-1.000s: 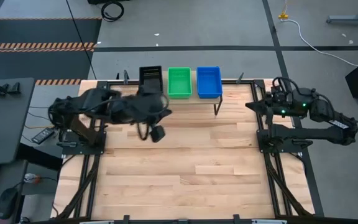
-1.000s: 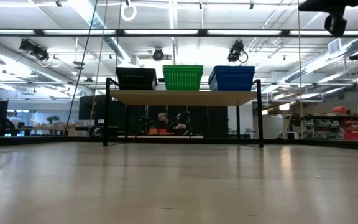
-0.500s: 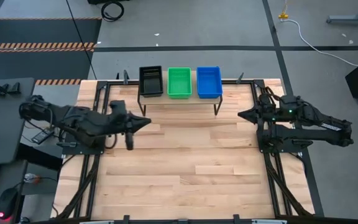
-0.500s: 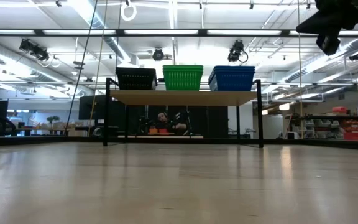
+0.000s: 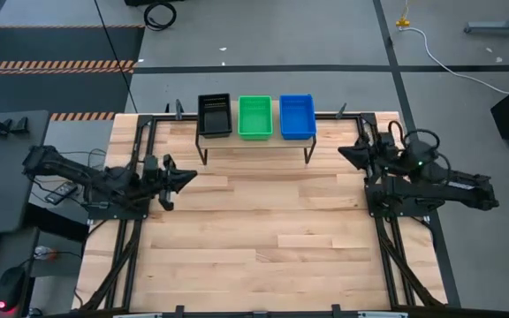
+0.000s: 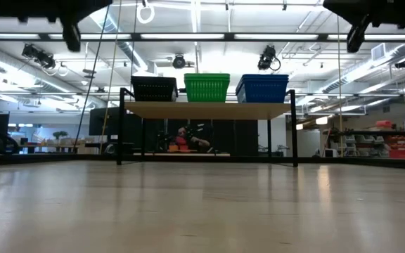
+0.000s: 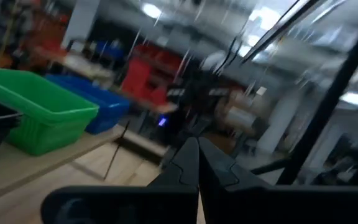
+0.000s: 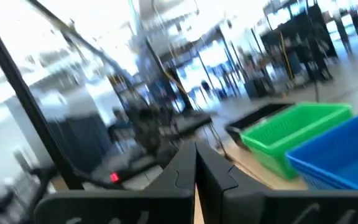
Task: Stack baskets on shelf by color
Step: Return to Home Position
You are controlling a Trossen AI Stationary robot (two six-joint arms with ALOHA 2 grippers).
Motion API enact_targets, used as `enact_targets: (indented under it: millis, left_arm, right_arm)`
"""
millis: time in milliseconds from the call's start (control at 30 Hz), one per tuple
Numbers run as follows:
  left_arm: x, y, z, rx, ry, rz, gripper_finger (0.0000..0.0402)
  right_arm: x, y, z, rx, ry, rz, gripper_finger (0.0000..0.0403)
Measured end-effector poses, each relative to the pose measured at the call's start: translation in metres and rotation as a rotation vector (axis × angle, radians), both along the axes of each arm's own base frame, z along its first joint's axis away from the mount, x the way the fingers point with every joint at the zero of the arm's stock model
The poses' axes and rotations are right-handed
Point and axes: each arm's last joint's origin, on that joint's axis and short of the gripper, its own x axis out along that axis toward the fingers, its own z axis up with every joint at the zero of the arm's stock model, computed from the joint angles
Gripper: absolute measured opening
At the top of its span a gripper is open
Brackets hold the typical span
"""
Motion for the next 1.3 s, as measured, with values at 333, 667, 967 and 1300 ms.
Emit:
enact_targets:
  millis: [333,667,967,1300]
  left_arm:
    - [-0.021,0.007,-0.029,0.127,-0.277,-0.008,0.0000]
    - [-0.016,0.018,-0.038,0.109,-0.252,-0.100,0.0000]
    - [-0.013,0.022,-0.042,0.167,-0.197,-0.075,0.0000]
    - [-0.004,0.017,-0.075,0.260,0.148,-0.220,0.0002]
  right_arm:
    - [0.003,-0.002,-0.039,-0.025,-0.306,-0.047,0.0007]
    - [0.005,0.000,-0.053,-0.028,-0.298,0.045,0.0007]
    - [0.004,0.001,-0.054,-0.081,-0.314,0.066,0.0007]
    - [0.014,0.006,-0.077,-0.128,-0.050,0.279,0.0008]
